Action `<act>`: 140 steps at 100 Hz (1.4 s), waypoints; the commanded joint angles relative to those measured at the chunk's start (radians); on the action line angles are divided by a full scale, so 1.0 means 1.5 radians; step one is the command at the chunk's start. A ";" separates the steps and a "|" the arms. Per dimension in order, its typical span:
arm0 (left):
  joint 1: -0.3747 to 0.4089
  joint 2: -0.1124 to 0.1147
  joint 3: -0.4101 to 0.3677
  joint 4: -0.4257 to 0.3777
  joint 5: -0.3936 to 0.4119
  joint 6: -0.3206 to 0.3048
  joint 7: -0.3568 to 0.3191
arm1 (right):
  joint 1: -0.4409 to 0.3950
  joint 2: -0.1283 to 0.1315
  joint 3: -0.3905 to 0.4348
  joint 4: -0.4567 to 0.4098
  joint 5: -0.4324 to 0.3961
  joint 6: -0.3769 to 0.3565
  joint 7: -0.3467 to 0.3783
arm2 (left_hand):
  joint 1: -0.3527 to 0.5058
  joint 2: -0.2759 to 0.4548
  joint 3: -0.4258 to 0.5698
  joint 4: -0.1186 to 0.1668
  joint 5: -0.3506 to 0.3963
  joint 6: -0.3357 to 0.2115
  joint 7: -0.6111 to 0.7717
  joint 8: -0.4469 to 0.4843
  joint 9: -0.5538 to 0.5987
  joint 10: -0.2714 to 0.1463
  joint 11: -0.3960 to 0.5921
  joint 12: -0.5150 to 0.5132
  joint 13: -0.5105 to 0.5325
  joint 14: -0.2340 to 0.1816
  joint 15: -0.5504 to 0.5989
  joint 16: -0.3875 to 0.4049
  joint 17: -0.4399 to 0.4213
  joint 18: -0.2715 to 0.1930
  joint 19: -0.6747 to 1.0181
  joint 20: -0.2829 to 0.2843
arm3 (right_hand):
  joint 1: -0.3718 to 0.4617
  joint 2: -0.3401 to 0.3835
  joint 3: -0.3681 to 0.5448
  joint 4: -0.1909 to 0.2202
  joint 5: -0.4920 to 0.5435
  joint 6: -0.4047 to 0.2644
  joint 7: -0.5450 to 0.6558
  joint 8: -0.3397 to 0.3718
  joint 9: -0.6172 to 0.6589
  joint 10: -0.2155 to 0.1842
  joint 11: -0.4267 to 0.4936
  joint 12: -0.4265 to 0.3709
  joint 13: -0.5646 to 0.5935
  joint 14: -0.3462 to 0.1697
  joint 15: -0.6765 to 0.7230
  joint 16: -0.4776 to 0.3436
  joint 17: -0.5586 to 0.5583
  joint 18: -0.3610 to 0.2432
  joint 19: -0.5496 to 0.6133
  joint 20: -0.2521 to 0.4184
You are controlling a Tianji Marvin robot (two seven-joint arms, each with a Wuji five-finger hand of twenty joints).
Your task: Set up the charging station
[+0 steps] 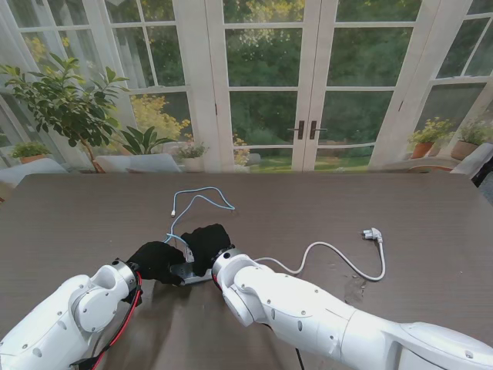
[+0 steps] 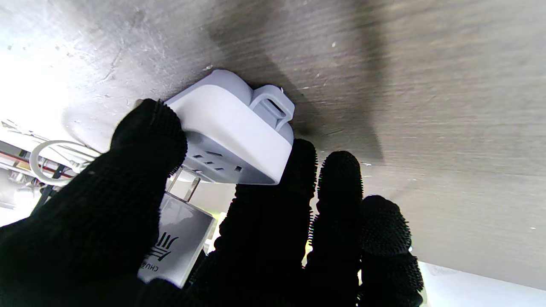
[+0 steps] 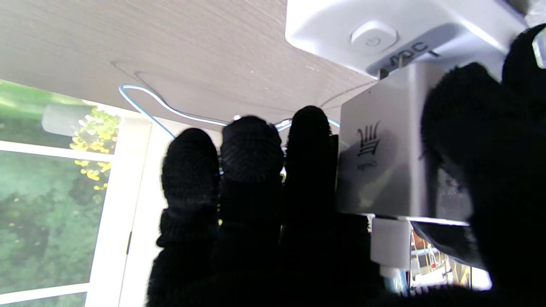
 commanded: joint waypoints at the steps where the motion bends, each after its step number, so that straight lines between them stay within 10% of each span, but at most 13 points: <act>1: 0.010 0.002 0.006 0.015 0.006 0.002 -0.020 | -0.008 -0.001 0.000 0.000 0.001 0.004 0.010 | 0.220 0.034 0.151 0.056 0.123 -0.123 0.162 0.023 0.049 -0.038 0.018 0.016 0.017 0.007 0.001 0.008 0.004 -0.011 0.032 -0.004 | 0.086 0.106 0.080 0.052 0.080 -0.213 0.136 0.072 0.006 -0.017 0.002 0.006 0.022 -0.005 0.017 -0.398 0.005 -0.020 0.036 0.011; 140: 0.007 0.000 0.012 0.019 0.010 0.001 -0.007 | -0.016 -0.002 0.007 -0.012 0.013 0.010 0.014 | 0.203 0.020 0.158 0.051 0.136 -0.139 0.219 0.003 0.080 -0.033 0.032 0.019 0.043 0.005 0.054 0.015 0.039 -0.018 0.066 -0.007 | 0.087 0.103 0.083 0.051 0.081 -0.212 0.137 0.071 0.009 -0.016 0.004 0.005 0.023 -0.008 0.027 -0.398 0.012 -0.021 0.039 0.010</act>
